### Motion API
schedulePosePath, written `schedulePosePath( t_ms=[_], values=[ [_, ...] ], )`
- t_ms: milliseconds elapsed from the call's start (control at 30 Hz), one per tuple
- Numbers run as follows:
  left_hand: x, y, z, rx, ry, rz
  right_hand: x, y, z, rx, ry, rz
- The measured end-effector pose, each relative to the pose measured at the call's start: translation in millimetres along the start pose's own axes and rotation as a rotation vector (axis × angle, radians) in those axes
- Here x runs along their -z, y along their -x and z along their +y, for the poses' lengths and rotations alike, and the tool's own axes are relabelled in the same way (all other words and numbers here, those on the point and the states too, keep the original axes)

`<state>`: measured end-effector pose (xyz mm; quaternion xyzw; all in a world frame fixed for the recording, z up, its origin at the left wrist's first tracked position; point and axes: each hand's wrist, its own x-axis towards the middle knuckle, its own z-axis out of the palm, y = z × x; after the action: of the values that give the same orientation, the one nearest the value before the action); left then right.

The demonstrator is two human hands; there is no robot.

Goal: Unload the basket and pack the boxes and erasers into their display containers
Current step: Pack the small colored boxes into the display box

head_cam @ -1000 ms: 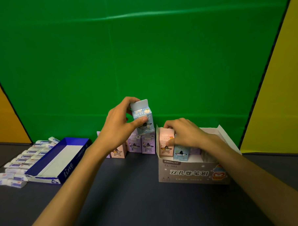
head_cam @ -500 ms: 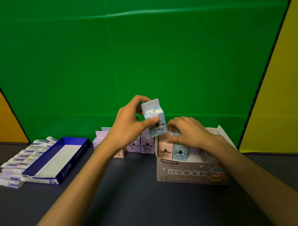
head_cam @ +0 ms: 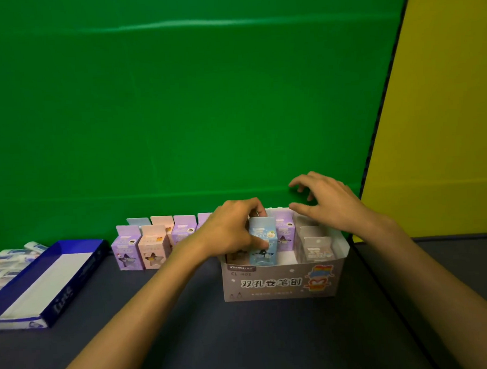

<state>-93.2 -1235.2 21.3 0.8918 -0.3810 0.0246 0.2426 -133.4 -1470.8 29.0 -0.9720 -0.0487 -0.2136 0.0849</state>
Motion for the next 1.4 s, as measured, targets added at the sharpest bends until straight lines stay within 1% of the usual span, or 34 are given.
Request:
schedulePosePath(
  t_ms=[67, 133, 233, 400, 500, 567, 767, 900, 967, 1067, 1167, 1267, 1400],
  values=[
    [-6, -3, 0, 0.010, -0.062, -0.038, -1, 4, 1, 0.001, -0.002, -0.025],
    [-12, -4, -1, 0.012, -0.064, -0.079, -2, 6, 2, 0.000, -0.007, -0.038],
    [-18, -6, -2, 0.012, -0.111, -0.098, -3, 8, 1, 0.005, -0.016, -0.051],
    [-25, -8, -1, 0.010, -0.255, -0.071, -6, 10, 0, 0.012, -0.015, -0.072],
    [-26, -7, 4, -0.018, -0.419, -0.030, -6, 12, 0, 0.016, -0.008, -0.086],
    [-27, -8, 7, -0.026, -0.476, -0.009, -5, 12, 0, 0.018, -0.009, -0.088],
    [-30, -8, 8, -0.015, -0.499, 0.007, -4, 12, -2, 0.026, -0.020, -0.076],
    [-24, -5, 8, 0.004, -0.458, 0.012, -2, 9, -9, 0.046, -0.028, -0.059],
    [-12, -1, 6, 0.036, -0.433, 0.044, 0, 5, -15, 0.063, -0.031, -0.050],
    [10, 12, -10, 0.104, -0.396, 0.151, 0, -3, -29, 0.107, -0.029, -0.046],
    [30, 28, -41, 0.188, -0.445, 0.210, -4, -13, -48, 0.147, -0.020, -0.050],
    [37, 42, -69, 0.237, -0.521, 0.187, -11, -24, -72, 0.179, -0.007, -0.053],
    [30, 50, -92, 0.189, -0.711, 0.138, -23, -34, -102, 0.195, 0.026, -0.076]
  ],
)
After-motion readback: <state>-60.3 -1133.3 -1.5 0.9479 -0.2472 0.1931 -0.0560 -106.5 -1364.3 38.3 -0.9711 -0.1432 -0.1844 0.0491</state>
